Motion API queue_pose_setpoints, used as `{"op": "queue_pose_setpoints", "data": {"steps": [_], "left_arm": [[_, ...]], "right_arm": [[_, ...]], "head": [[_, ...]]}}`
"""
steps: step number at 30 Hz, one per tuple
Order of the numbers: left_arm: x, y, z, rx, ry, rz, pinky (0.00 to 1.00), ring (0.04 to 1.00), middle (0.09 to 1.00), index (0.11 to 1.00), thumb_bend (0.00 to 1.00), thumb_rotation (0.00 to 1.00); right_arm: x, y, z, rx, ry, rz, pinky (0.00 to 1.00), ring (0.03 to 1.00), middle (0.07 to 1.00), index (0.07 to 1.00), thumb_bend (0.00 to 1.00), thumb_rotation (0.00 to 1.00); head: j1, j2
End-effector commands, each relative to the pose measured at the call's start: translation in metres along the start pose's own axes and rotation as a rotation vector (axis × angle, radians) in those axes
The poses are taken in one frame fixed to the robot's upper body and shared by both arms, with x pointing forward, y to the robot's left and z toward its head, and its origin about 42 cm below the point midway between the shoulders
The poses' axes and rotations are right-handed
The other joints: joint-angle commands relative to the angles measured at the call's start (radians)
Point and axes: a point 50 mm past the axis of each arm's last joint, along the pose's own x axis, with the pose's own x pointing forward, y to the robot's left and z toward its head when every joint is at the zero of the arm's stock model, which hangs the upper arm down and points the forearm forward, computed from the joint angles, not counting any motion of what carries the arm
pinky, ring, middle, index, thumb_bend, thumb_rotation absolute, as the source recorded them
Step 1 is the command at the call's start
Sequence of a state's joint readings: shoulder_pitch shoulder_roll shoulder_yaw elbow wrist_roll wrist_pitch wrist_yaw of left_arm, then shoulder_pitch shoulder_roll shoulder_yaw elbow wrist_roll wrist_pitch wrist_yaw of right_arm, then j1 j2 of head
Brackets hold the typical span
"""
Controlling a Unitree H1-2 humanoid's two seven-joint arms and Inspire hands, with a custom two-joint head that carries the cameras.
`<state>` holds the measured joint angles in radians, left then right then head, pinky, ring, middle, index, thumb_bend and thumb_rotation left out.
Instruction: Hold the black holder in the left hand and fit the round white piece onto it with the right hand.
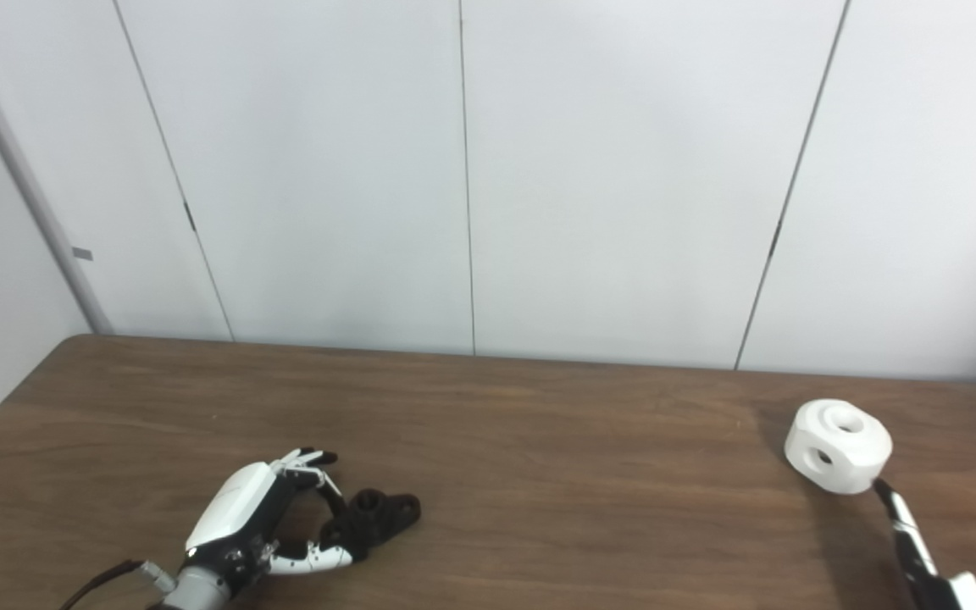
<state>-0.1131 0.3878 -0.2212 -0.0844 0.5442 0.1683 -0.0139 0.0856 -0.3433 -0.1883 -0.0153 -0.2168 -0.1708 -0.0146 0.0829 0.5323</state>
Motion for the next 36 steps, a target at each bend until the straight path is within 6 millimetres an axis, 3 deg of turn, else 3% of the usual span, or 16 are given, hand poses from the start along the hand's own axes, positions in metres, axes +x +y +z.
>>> {"op": "queue_pose_setpoints", "data": {"steps": [1,6,8,12,19,21,22,23,25,26,29,33,36], "left_arm": [[-0.002,0.001,0.011,-0.005,-0.052,-0.007,0.95,0.958,0.886,0.481,0.52,0.04],[-0.006,-0.004,0.02,-0.006,-0.078,-0.031,0.95,0.957,0.886,0.48,0.52,0.04],[-0.008,-0.006,0.023,-0.009,-0.085,-0.038,0.95,0.958,0.887,0.48,0.52,0.04],[-0.009,-0.012,0.028,-0.012,-0.099,-0.047,0.95,0.953,0.882,0.48,0.52,0.04],[-0.013,-0.02,0.035,-0.01,-0.128,-0.054,0.95,0.95,0.876,0.48,0.52,0.04],[-0.015,-0.021,0.036,-0.012,-0.133,-0.058,0.95,0.95,0.877,0.48,0.52,0.04],[-0.016,-0.022,0.037,-0.01,-0.135,-0.061,0.96,0.951,0.878,0.48,0.52,0.04],[-0.017,-0.022,0.037,-0.009,-0.137,-0.063,0.96,0.951,0.878,0.479,0.52,0.04],[-0.019,-0.023,0.038,-0.013,-0.144,-0.066,0.96,0.952,0.879,0.479,0.52,0.04],[-0.02,-0.024,0.039,-0.016,-0.146,-0.068,0.96,0.952,0.879,0.48,0.52,0.04],[-0.023,-0.025,0.039,-0.027,-0.146,-0.075,0.97,0.956,0.883,0.48,0.52,0.04],[-0.023,-0.022,0.034,-0.03,-0.146,-0.084,0.97,0.96,0.887,0.48,0.52,0.04],[-0.021,-0.018,0.024,-0.031,-0.16,-0.084,0.97,0.959,0.884,0.48,0.52,0.04]], "right_arm": [[0.011,-0.019,0.01,-0.031,-0.086,-0.054,1.0,1.0,1.0,0.992,0.79,0.2],[0.018,-0.038,0.022,-0.079,-0.113,-0.103,1.0,1.0,1.0,0.995,0.85,0.36],[0.022,-0.046,0.028,-0.152,-0.126,-0.131,0.98,1.0,1.0,0.982,0.9,0.48],[0.034,-0.064,0.04,-0.232,-0.137,-0.182,0.98,0.997,1.0,0.968,0.99,0.63],[0.052,-0.091,0.057,-0.281,-0.146,-0.212,0.99,1.0,1.0,0.999,1.0,0.69],[0.056,-0.097,0.061,-0.262,-0.161,-0.215,1.0,1.0,1.0,1.0,1.0,0.67],[0.059,-0.1,0.063,-0.257,-0.166,-0.22,1.0,1.0,1.0,1.0,0.97,0.6],[0.062,-0.102,0.065,-0.255,-0.169,-0.224,1.0,1.0,1.0,1.0,0.89,0.41],[0.067,-0.107,0.068,-0.264,-0.169,-0.232,1.0,1.0,1.0,0.996,0.81,0.1],[0.069,-0.109,0.068,-0.27,-0.168,-0.236,1.0,1.0,1.0,0.989,0.8,0.05],[0.077,-0.115,0.068,-0.286,-0.162,-0.23,1.0,1.0,1.0,0.986,0.81,0.0],[0.089,-0.119,0.067,-0.305,-0.118,-0.223,0.99,1.0,1.0,0.977,0.82,0.0],[0.106,-0.125,0.046,-0.329,-0.09,-0.214,0.96,0.985,0.991,0.937,0.86,0.02]], "head": [[-0.003,0.004],[-0.015,0.008],[-0.018,0.01],[-0.026,0.016],[-0.039,0.025],[-0.052,0.028],[-0.062,0.031],[-0.066,0.034],[-0.082,0.037],[-0.084,0.037],[-0.108,0.04],[-0.229,0.04],[-0.327,0.035]]}}
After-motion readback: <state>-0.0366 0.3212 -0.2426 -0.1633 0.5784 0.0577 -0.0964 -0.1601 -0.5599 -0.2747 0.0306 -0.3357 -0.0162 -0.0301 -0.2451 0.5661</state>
